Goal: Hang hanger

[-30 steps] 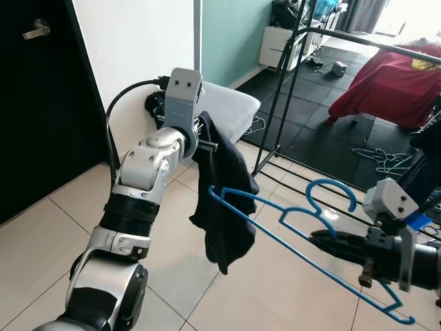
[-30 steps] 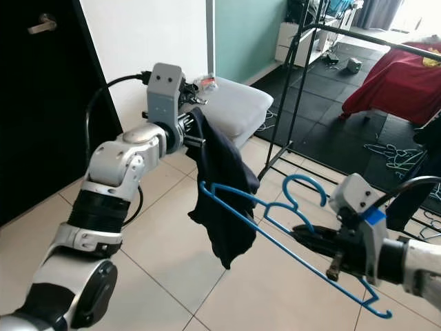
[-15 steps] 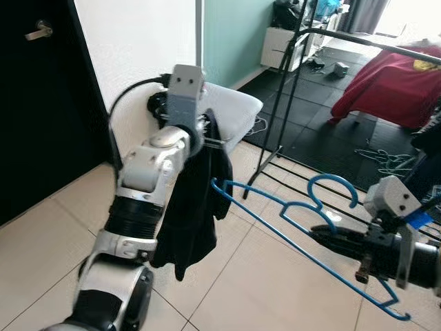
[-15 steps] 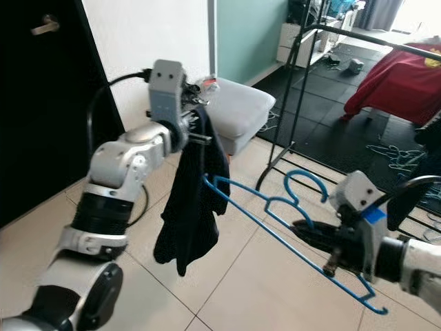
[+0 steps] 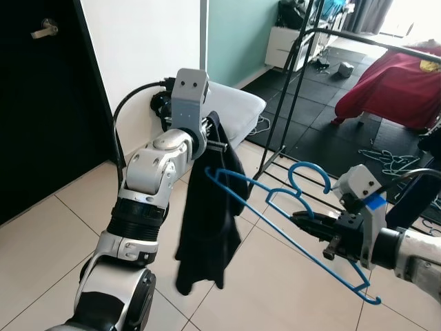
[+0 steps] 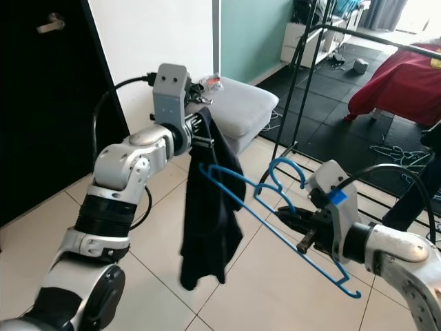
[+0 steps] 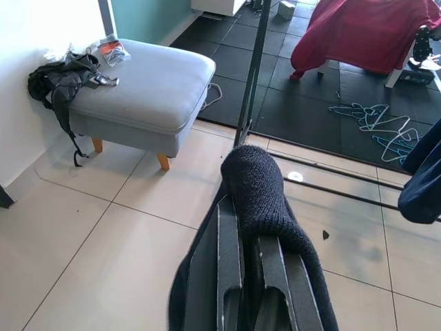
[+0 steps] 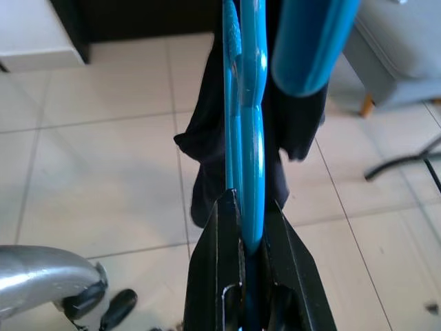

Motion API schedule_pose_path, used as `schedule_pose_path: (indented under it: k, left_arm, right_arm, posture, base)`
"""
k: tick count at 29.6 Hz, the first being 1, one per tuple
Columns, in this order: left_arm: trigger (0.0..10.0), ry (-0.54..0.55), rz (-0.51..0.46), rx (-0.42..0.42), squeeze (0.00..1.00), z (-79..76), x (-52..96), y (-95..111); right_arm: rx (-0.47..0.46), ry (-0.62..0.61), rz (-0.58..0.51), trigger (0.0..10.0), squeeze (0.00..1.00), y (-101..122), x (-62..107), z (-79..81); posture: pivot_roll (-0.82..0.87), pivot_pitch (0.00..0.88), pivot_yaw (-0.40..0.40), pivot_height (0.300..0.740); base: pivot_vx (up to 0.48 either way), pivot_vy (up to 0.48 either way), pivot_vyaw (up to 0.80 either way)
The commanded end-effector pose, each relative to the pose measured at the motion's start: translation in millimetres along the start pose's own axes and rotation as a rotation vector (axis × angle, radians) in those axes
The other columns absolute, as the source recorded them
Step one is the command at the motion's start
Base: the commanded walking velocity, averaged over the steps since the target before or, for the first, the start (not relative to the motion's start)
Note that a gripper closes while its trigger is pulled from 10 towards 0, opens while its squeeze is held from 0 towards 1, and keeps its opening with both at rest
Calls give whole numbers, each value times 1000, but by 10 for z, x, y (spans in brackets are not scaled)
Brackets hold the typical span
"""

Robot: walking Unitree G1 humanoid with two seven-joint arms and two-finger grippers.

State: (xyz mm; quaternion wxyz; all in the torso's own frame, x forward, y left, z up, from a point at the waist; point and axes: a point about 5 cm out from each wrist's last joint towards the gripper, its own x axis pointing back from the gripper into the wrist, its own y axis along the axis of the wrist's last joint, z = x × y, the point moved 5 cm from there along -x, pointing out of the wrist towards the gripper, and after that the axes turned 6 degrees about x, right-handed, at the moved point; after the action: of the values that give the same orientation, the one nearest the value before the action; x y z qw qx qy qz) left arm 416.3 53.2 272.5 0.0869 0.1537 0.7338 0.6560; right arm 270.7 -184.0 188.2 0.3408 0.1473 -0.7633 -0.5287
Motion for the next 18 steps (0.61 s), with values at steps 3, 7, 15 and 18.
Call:
schedule_pose_path:
  k: [3, 7, 15, 18]
  left_arm:
    - [10000, -16, -38, 1, 0, -56, 34, 109]
    - [10000, -14, -39, -2, 0, -41, 28, 106]
    - [10000, -191, -40, 48, 0, -391, 85, 96]
    - [10000, -230, -22, 81, 0, -469, 99, 47]
  right_arm:
    - [-2, -77, 55, 10000, 0, -62, 24, -137]
    - [8, -115, 48, 10000, 0, -19, 64, -218]
    - [22, -130, -20, 10000, 0, 125, -20, -237]
    - [25, -118, -36, 10000, 0, 150, -59, -207]
  posture:
    - [-54, 86, -12, 740]
    - [-56, 89, -12, 740]
    - [-54, 89, -14, 740]
    - [-53, 89, -14, 740]
  base:
    - [0, 0, 0]
    - [0, 0, 0]
    - [0, 0, 0]
    - [0, 0, 0]
